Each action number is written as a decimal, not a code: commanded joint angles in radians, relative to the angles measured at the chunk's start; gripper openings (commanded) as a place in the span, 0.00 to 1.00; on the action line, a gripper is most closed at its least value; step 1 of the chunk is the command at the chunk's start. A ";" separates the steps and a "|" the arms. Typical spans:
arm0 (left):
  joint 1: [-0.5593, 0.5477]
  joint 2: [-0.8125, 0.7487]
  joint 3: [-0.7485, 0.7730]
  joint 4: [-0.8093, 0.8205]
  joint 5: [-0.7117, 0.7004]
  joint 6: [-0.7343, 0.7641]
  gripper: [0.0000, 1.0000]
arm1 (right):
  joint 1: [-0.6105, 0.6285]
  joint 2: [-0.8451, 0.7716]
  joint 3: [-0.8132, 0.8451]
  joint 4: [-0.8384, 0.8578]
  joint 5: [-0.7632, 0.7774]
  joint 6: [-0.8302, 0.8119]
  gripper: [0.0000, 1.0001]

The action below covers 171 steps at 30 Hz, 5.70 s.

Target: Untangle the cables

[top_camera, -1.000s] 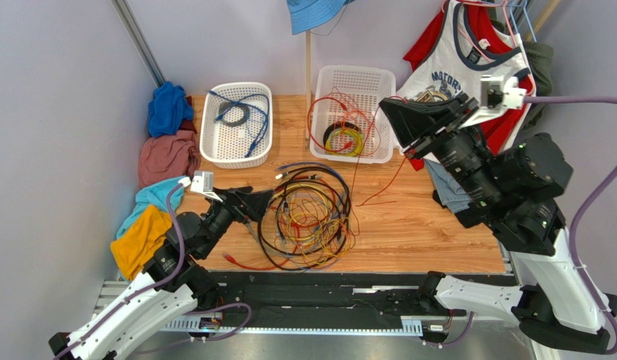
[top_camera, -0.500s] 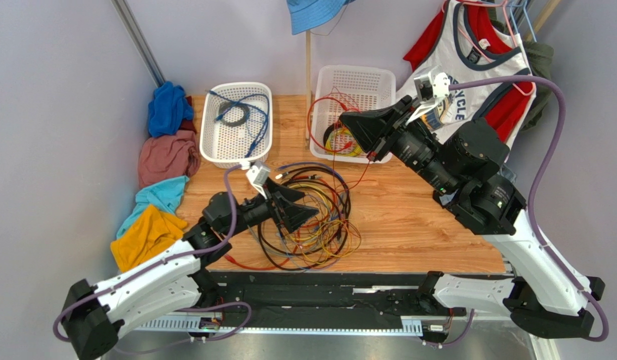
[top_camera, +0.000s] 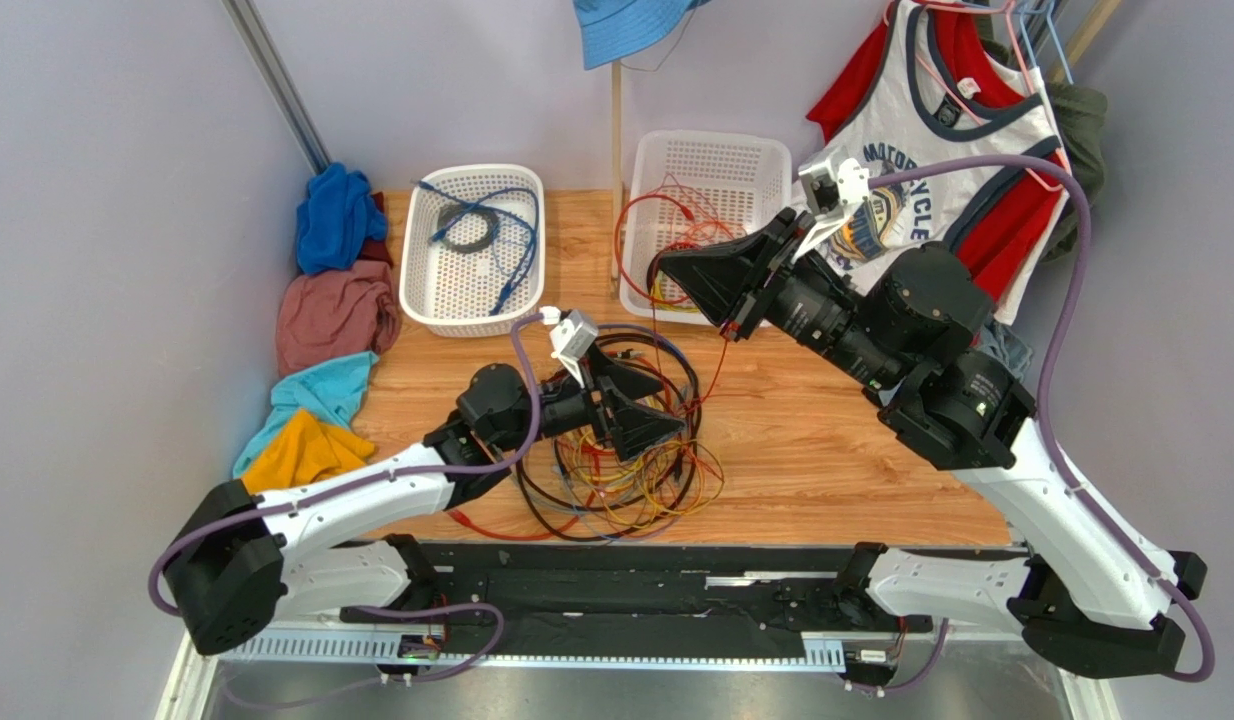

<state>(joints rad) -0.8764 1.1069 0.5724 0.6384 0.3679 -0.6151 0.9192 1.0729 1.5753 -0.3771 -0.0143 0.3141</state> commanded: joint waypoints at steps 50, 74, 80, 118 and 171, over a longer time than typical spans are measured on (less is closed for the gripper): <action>-0.013 -0.010 0.831 -0.849 -0.294 0.284 0.00 | 0.004 -0.243 -0.546 0.179 0.028 0.010 0.20; -0.012 0.033 0.957 -0.945 -0.313 0.336 0.00 | 0.004 -0.335 -0.730 0.337 -0.148 0.026 0.53; -0.012 0.036 0.959 -0.930 -0.267 0.307 0.00 | 0.004 -0.263 -0.713 0.325 -0.113 -0.001 0.54; 0.048 -0.513 -0.134 -0.878 -0.655 -0.285 0.91 | -0.408 0.449 0.353 0.191 0.208 -0.082 0.00; 0.051 -0.452 0.178 -1.209 -0.992 -0.094 0.99 | -0.080 -0.005 -0.865 0.397 0.161 0.180 0.63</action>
<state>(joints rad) -0.8295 0.6407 0.7872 -0.5484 -0.6460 -0.7261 0.7395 1.1561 0.7437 0.0093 0.1204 0.5259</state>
